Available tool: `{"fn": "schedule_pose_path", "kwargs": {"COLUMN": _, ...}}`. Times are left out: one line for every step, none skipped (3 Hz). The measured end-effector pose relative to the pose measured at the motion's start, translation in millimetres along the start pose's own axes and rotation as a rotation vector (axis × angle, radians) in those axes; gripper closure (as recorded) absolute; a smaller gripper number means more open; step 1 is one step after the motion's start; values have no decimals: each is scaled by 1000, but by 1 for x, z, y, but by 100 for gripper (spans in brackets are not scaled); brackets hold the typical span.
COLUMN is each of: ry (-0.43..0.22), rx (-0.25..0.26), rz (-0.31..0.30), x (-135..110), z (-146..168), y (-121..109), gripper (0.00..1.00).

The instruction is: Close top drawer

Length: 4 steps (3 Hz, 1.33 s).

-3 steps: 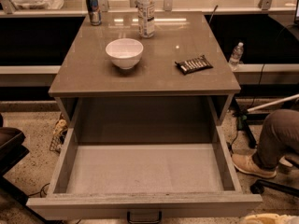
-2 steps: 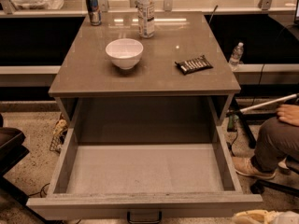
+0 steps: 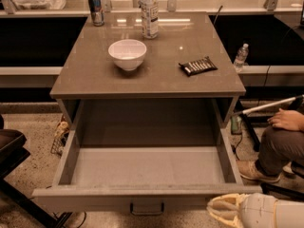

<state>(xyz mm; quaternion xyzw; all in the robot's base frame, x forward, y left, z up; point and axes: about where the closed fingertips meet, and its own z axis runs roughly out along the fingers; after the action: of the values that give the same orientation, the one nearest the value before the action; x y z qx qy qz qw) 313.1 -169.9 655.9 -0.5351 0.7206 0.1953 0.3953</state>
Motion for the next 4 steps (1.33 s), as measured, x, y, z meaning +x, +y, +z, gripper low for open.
{"fn": "schedule_pose_path", "kwargs": {"ry": -50, "rx": -19, "rz": -18, "x": -6, "z": 23, "y": -17, "gripper": 100}}
{"fn": "schedule_pose_path", "kwargs": {"ry": -101, "rx": -25, "rz": -47, "x": -21, "z": 48, "y": -40, "gripper": 100}}
{"fn": "schedule_pose_path", "kwargs": {"ry": -150, "rx": -25, "rz": -53, "x": -33, "z": 69, "y": -62, "gripper": 100}}
{"fn": "schedule_pose_path", "kwargs": {"ry": -207, "rx": -18, "rz": -48, "x": -51, "z": 96, "y": -98, "gripper": 100}}
